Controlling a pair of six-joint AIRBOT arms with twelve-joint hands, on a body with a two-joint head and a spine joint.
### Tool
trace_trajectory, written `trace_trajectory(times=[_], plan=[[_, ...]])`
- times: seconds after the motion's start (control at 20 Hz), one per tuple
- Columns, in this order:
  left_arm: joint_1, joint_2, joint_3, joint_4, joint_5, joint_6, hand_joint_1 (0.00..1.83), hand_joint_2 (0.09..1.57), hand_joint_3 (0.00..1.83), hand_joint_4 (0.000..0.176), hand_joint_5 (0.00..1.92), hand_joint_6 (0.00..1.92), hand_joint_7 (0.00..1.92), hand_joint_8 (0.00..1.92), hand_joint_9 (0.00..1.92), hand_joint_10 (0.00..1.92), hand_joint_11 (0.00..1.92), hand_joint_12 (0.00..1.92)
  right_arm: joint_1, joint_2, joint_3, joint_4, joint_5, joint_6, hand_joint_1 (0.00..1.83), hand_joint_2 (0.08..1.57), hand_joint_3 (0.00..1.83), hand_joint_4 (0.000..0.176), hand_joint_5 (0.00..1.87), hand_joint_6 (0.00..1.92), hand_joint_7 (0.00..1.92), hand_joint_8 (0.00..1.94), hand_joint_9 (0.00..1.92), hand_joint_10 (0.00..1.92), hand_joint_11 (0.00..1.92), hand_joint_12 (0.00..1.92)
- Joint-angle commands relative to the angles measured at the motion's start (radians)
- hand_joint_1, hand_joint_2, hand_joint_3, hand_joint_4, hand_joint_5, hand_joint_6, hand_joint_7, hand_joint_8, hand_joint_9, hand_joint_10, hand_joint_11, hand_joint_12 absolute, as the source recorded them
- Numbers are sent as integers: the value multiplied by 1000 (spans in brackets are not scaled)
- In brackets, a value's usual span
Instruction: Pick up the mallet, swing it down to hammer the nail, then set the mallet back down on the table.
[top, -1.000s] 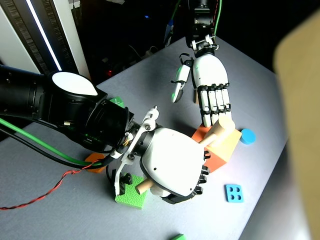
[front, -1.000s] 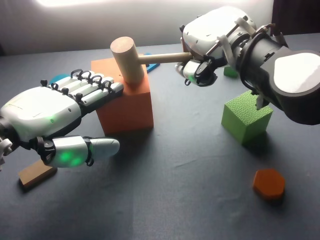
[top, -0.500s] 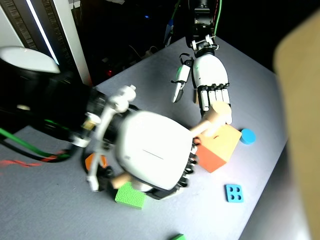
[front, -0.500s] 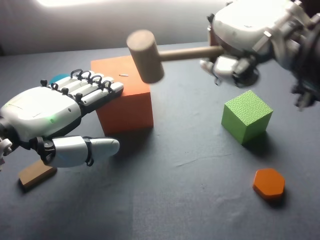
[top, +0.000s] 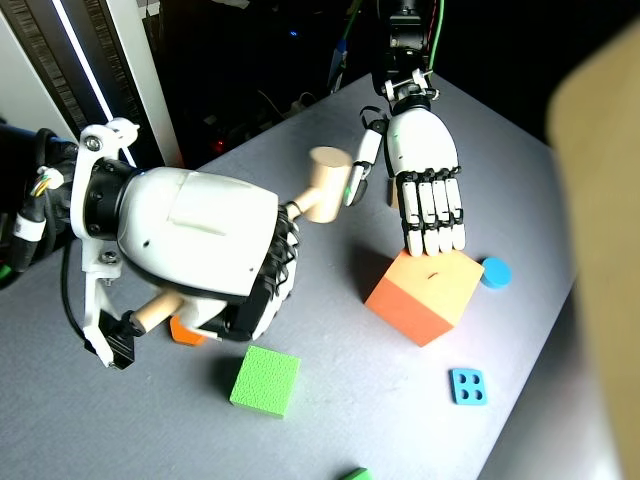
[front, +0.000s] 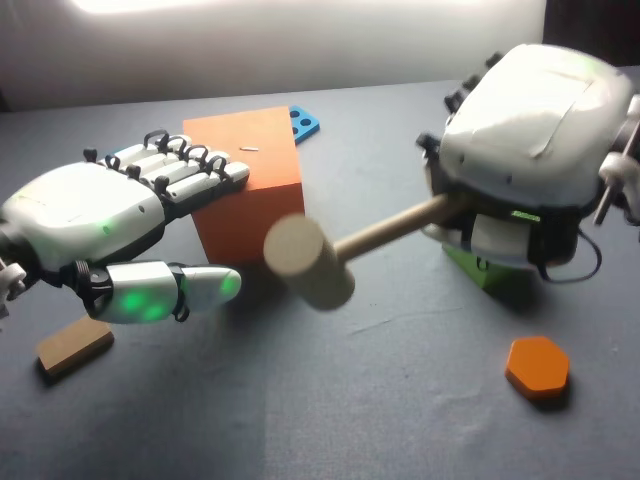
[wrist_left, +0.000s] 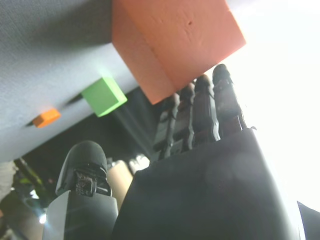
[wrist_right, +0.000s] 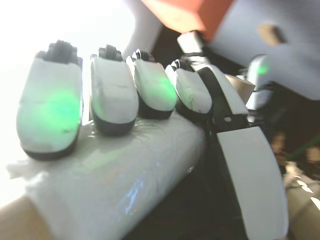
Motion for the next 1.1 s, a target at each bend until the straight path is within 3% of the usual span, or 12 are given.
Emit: trace_trajectory(times=[0.0,0.35,0.6,0.85,0.95,1.05], plan=[[-14,13,0,-8,-86,-3,0,1265,0,0,62,4,45,3,21,3,2,1,8,-2,3,-49,-83,2,494,1570,25,176,1404,1921,1674,1941,1749,1921,1836,1921],[-74,74,-31,21,-41,-10,0,1269,0,0,78,7,61,8,37,6,11,6,-20,-143,97,-52,-87,-61,586,1542,0,176,1362,1921,1639,1941,1722,1921,1814,1921],[-145,103,-45,158,-8,-109,0,1267,0,0,60,1,39,1,15,1,4,2,-124,-280,178,-52,-173,-87,639,1513,0,176,1334,1921,1582,1941,1675,1921,1769,1921],[-169,145,-86,214,4,-133,0,1265,0,0,67,2,45,1,19,1,0,0,-174,-350,252,-52,-207,-37,532,1519,4,176,1300,1921,1514,1941,1606,1921,1680,1921],[-180,174,-113,232,9,-133,0,1265,0,0,87,9,68,9,43,10,16,7,-187,-369,273,-52,-210,-20,371,1538,9,176,1295,1921,1488,1941,1573,1921,1642,1921],[-181,204,-143,236,18,-133,0,1263,0,0,85,6,67,7,43,8,13,6,-195,-389,289,-52,-211,-19,266,1525,2,176,1162,1921,1279,1941,1375,1921,1460,1921]])
